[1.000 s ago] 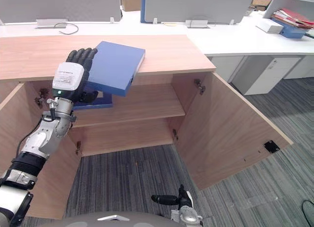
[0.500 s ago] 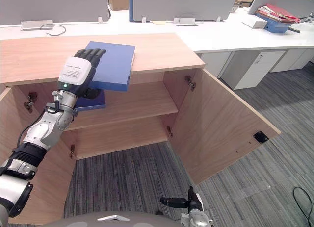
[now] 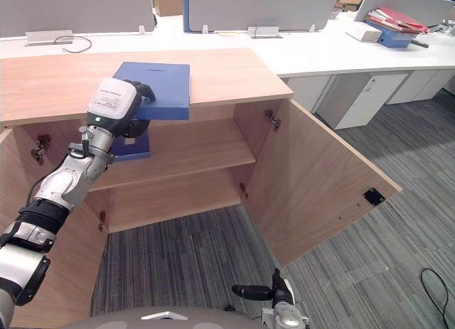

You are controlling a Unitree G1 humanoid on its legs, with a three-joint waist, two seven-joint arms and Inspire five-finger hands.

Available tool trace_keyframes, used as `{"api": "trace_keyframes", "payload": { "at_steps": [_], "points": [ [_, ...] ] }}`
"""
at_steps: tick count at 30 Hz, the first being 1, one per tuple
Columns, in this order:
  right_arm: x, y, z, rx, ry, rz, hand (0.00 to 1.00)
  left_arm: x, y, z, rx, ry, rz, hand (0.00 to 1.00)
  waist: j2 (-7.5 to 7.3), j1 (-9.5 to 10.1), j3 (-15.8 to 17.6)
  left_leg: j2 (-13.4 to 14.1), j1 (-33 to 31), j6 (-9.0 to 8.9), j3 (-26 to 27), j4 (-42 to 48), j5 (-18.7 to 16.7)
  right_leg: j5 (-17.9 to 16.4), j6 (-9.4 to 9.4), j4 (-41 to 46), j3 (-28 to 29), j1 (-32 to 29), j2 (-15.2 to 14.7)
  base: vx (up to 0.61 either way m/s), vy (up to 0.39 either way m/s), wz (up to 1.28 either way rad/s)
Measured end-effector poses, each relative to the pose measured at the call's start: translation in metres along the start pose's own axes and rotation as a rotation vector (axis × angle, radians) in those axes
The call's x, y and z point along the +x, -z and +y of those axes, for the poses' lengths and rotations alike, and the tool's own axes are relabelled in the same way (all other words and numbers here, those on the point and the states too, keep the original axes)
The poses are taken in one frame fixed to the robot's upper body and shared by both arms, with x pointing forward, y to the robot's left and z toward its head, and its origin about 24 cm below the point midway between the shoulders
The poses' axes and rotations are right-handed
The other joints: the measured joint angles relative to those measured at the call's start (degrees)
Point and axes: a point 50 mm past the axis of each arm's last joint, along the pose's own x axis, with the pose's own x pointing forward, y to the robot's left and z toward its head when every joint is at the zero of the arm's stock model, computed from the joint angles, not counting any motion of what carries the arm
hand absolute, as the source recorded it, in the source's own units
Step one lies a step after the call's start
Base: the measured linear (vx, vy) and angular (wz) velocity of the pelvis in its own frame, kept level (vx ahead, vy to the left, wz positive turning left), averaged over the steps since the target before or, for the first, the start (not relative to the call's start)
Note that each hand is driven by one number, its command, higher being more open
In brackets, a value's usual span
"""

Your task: Walk over to the cabinet, pick up the folder, carry it to the office cabinet, place the folder inside the office cabinet, then close the office cabinet door

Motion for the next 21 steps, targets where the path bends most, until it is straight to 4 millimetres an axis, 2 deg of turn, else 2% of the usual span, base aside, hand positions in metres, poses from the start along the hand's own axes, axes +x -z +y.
{"api": "trace_keyframes", "payload": {
  "at_steps": [4,7,9,12,14,16,18,21],
  "points": [
    [0.000,0.000,0.000,-0.002,-0.001,0.000,1.00,0.000,-0.005,0.002,-0.033,-0.025,0.012,0.00,-0.06,0.05,0.0,-0.1,0.0,0.06,-0.7,0.0,0.0,0.0,-0.04,-0.2,-0.6,0.5,0.0,0.00,0.000,0.09],
    [0.000,-0.001,0.003,0.005,-0.005,-0.002,1.00,-0.012,-0.016,0.012,-0.161,-0.138,0.098,0.00,-0.09,0.21,0.0,0.0,0.0,0.05,-0.9,0.0,0.0,-0.1,-0.13,-0.1,-0.7,0.6,0.0,0.00,-0.005,0.03],
    [0.000,-0.003,0.008,0.033,0.005,-0.011,1.00,-0.022,-0.030,0.029,-0.338,-0.280,0.184,0.00,-0.09,0.76,0.0,0.1,0.0,-0.10,-1.0,0.0,-0.2,-0.1,-0.12,0.1,-0.6,0.5,0.0,0.00,0.000,0.00],
    [-0.001,-0.013,0.014,0.125,0.012,-0.051,1.00,-0.032,-0.047,0.053,-0.481,-0.449,0.216,0.00,-0.08,1.69,0.0,0.1,0.0,-0.16,-1.0,0.0,-0.3,-0.7,0.23,1.4,-0.1,0.1,0.0,-0.02,-0.013,-0.01],
    [-0.001,-0.027,0.015,0.220,0.021,-0.098,1.00,-0.040,-0.055,0.069,-0.560,-0.536,0.196,0.00,-0.06,2.20,0.0,0.2,0.1,-0.18,-1.0,0.0,-0.3,-1.2,0.31,2.5,0.1,-0.2,-0.1,-0.04,-0.016,-0.01],
    [0.004,-0.052,0.020,0.314,0.054,-0.152,1.00,-0.046,-0.062,0.083,-0.667,-0.617,0.168,0.00,-0.08,3.00,0.0,0.2,0.1,-0.23,-1.0,0.0,-0.4,-1.3,0.34,2.9,0.3,-0.3,-0.1,-0.07,-0.021,-0.01],
    [0.007,-0.085,0.029,0.360,0.077,-0.229,1.00,-0.055,-0.065,0.096,-0.780,-0.698,0.136,0.00,0.08,3.68,0.0,0.1,0.1,-0.21,-1.3,-0.1,-0.3,-1.4,0.46,3.4,0.0,-0.4,-0.1,-0.08,-0.026,0.06],
    [-0.005,-0.129,0.033,0.384,0.055,-0.412,1.00,-0.068,-0.060,0.113,-0.927,-0.814,0.124,0.00,0.90,4.87,-0.1,0.2,0.2,0.23,-1.6,-0.1,0.1,-1.7,0.58,4.1,-0.4,-0.4,-0.1,-0.04,-0.022,0.07]
  ]
}}
